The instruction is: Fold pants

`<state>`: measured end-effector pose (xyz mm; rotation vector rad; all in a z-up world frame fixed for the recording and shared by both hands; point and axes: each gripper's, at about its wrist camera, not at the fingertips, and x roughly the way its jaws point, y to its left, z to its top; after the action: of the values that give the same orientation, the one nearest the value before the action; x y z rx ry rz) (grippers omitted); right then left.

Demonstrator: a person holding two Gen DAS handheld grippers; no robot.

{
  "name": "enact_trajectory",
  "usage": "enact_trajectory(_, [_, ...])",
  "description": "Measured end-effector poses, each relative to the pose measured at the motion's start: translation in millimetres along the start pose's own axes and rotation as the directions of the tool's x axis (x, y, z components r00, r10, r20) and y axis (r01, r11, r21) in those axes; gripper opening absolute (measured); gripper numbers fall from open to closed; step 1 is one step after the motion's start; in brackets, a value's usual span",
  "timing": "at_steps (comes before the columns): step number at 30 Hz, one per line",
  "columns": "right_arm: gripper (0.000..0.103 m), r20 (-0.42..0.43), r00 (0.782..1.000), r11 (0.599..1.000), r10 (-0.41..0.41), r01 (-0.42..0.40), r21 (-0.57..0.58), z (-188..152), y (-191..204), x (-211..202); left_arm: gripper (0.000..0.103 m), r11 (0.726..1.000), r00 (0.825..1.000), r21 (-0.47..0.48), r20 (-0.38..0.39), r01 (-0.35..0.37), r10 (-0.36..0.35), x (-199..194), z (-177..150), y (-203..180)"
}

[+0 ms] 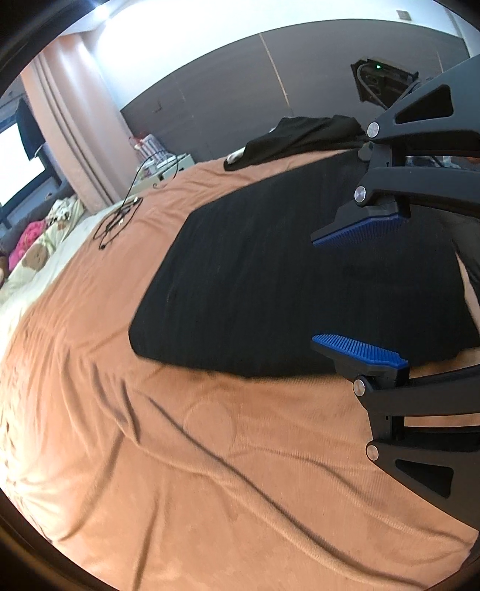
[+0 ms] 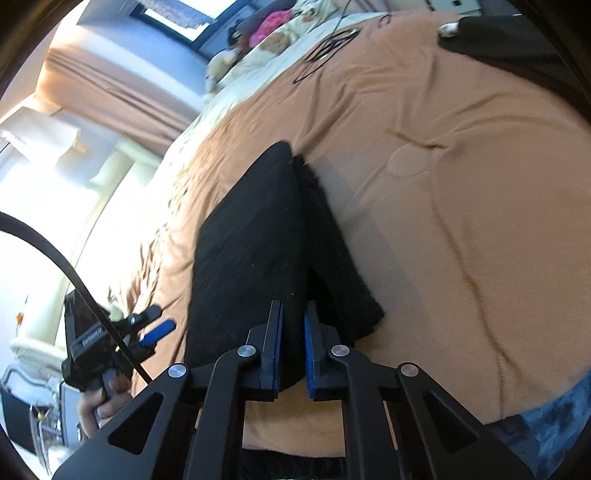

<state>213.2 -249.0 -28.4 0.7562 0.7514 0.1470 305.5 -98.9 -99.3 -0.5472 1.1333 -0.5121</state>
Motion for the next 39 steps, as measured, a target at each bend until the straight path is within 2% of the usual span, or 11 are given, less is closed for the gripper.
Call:
enact_trajectory(7, [0.006,-0.040,0.995,0.992,-0.088,0.091,0.082,-6,-25,19,0.052,0.999,0.999,-0.045,-0.041,-0.009,0.007,18,-8,18])
enact_trajectory(13, [0.008,-0.065,0.993,0.993,-0.098,0.101,0.054,-4,-19,24,0.052,0.998,0.997,-0.068,-0.075,0.015,-0.020,34,-14,23])
enact_trajectory(17, [0.018,-0.056,0.996,0.996,-0.064,0.067,0.053,3,-20,19,0.052,0.996,0.997,-0.083,-0.074,0.031,-0.037,37,-15,26])
enact_trajectory(19, [0.027,-0.040,0.996,0.997,-0.076,0.078,0.030,6,-18,16,0.052,0.995,0.996,-0.086,-0.075,0.042,-0.048,37,-14,27])
enact_trajectory(21, [0.045,-0.031,0.997,0.997,-0.070,0.070,0.014,9,-16,16,0.052,0.995,0.995,-0.087,-0.080,0.051,-0.058,39,-13,29])
enact_trajectory(22, [0.047,-0.031,0.998,0.998,-0.060,0.061,0.005,11,-15,18,0.052,0.994,0.995,-0.091,-0.083,0.054,-0.062,40,-12,32])
enact_trajectory(30, [0.047,-0.109,0.992,0.997,-0.062,0.057,-0.046,23,-13,58,0.057,0.985,0.987,-0.139,-0.107,0.105,-0.120,45,-15,53])
enact_trajectory(32, [0.047,-0.120,0.991,0.997,-0.063,0.057,-0.050,26,-15,66,0.057,0.986,0.987,-0.131,-0.109,0.100,-0.115,43,-17,52])
enact_trajectory(35, [0.047,-0.130,0.990,0.998,-0.050,0.045,-0.041,29,-19,70,0.057,0.988,0.985,-0.123,-0.140,0.088,-0.105,40,-22,48])
enact_trajectory(38, [0.047,-0.130,0.991,0.998,-0.037,0.031,-0.047,27,-20,69,0.056,0.984,0.975,-0.133,-0.174,0.116,-0.138,40,-26,47])
enact_trajectory(39, [0.047,-0.134,0.990,0.998,-0.037,0.030,-0.051,26,-20,70,0.054,0.986,0.978,-0.124,-0.166,0.110,-0.130,39,-27,47])
